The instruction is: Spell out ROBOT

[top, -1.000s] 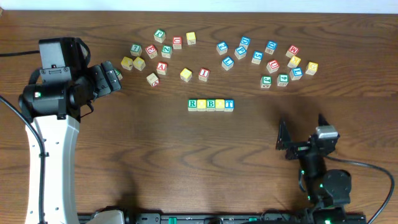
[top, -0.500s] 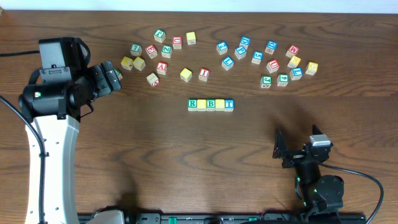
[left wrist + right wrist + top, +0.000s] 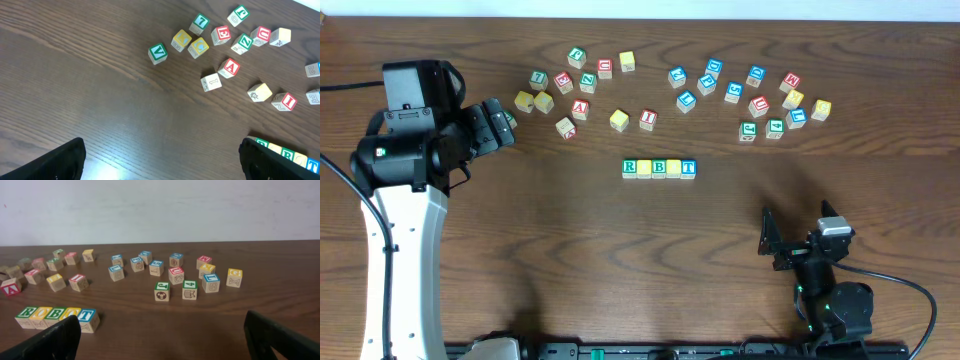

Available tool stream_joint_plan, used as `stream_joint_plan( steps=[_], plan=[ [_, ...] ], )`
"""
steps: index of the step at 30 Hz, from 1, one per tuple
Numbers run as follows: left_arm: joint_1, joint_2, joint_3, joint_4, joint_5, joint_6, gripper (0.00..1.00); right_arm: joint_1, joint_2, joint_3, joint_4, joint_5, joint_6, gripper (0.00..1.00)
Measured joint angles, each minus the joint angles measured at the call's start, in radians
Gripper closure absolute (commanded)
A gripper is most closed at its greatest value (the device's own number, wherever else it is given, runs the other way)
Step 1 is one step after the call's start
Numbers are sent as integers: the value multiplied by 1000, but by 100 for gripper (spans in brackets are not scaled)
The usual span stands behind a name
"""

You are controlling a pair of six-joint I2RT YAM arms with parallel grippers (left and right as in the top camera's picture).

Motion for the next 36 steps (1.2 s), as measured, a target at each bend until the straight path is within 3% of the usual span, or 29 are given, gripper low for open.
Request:
stream_joint_plan(
  steps=[28,32,36],
  plan=[
    [0,-57,-15,11,0,2,3,0,0,0,0,-3,0,1],
    [0,-204,-99,108,0,18,3,0,0,0,0,-3,0,1],
    [0,-448,-335,432,0,53,3,0,-1,0,0,-3,0,1]
  ],
)
